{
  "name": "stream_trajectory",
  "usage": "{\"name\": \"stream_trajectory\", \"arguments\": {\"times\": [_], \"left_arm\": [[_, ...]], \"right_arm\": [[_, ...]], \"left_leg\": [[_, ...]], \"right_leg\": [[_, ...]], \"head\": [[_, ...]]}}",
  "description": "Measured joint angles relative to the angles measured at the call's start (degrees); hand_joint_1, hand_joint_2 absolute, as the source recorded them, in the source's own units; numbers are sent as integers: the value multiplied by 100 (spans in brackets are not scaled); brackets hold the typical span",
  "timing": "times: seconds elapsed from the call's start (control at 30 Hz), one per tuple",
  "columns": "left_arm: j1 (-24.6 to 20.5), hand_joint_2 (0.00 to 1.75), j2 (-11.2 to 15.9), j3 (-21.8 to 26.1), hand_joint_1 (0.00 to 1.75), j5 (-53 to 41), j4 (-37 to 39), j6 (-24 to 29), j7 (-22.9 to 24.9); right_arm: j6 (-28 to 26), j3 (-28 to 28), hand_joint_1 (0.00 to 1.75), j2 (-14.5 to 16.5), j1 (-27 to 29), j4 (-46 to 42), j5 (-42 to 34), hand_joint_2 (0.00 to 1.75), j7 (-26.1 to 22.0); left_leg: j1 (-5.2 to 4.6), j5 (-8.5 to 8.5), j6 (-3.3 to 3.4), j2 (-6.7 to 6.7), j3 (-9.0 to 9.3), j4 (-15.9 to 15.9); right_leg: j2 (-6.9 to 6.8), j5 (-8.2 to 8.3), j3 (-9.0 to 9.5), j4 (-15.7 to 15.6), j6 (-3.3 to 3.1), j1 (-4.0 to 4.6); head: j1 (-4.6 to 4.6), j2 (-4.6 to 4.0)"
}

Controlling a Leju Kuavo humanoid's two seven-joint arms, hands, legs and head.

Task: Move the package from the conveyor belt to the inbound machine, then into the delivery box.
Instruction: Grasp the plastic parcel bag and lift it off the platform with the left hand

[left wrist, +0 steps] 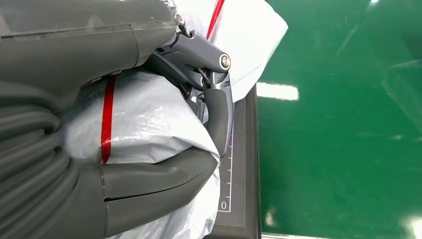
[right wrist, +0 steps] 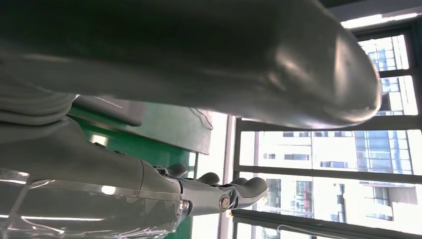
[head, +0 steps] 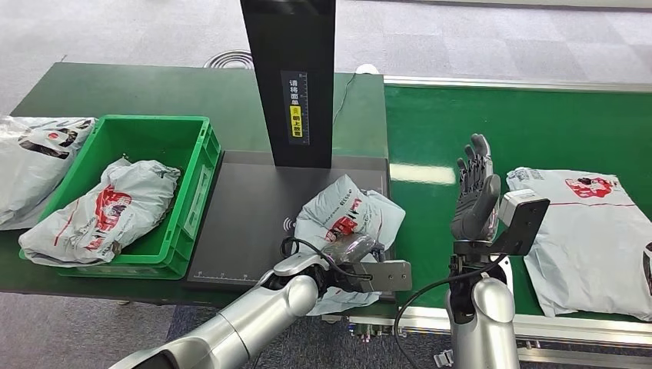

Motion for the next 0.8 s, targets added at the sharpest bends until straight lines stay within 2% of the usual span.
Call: {"name": "stream_trajectory", "arguments": {"times": [0.17, 0.27, 0.33, 0.4, 0.47, 0.5, 0.63, 0.8], "left_arm": [[7, 175, 0, 57, 175, -69, 2, 78, -63], [37, 175, 2, 220, 175, -240, 5, 297, -284], [91, 175, 9, 386, 175, -433, -18, 706, -546], [167, 175, 51, 661, 175, -772, -204, 1455, -850], [243, 175, 141, 1040, 175, -1177, -595, 2060, -1073], [287, 175, 200, 1244, 175, -1357, -834, 2166, -1130], [490, 175, 378, 1939, 175, -1737, -1615, 2183, -1232], [666, 175, 457, 2313, 175, -1839, -2072, 2156, -1248]], "right_arm": [[0, 0, 0, 0, 16, 0, -2, 0, -2], [-1, -2, 0, 0, 65, -14, -6, 0, -6], [-8, -9, 0, 0, 139, -65, -21, 0, -23], [-19, -42, 0, -1, 263, -194, -55, 0, -59], [-21, -96, 0, -3, 389, -347, -101, 0, -85], [-16, -124, 0, -5, 437, -408, -122, 0, -87], [0, -208, 0, -17, 535, -577, -155, 0, -86], [0, -254, 0, -17, 560, -648, -160, 0, -85]], "left_leg": [[0, 0, 0, 0, 0, 0], [0, 0, 0, 0, 0, 0], [0, 0, 0, 0, 0, 0], [0, 0, 0, 0, -2, 0], [0, 0, 0, 1, -3, 0], [0, 0, -1, 2, -3, -1], [1, 0, -1, 1, -4, -2], [1, 0, 0, 1, -5, -2]], "right_leg": [[0, 0, 0, 0, 0, 0], [1, 0, -1, 0, 0, 0], [1, 0, -2, 0, 0, 0], [1, 0, -4, 0, 0, 0], [2, 0, -5, 1, 0, 0], [3, 0, -5, 1, -1, 0], [2, -1, -7, 1, -1, 3], [2, -1, -7, 1, -1, 0]], "head": [[0, 0], [0, 0], [0, 0], [0, 0], [0, 0], [-1, 0], [-1, 0], [0, 0]]}}
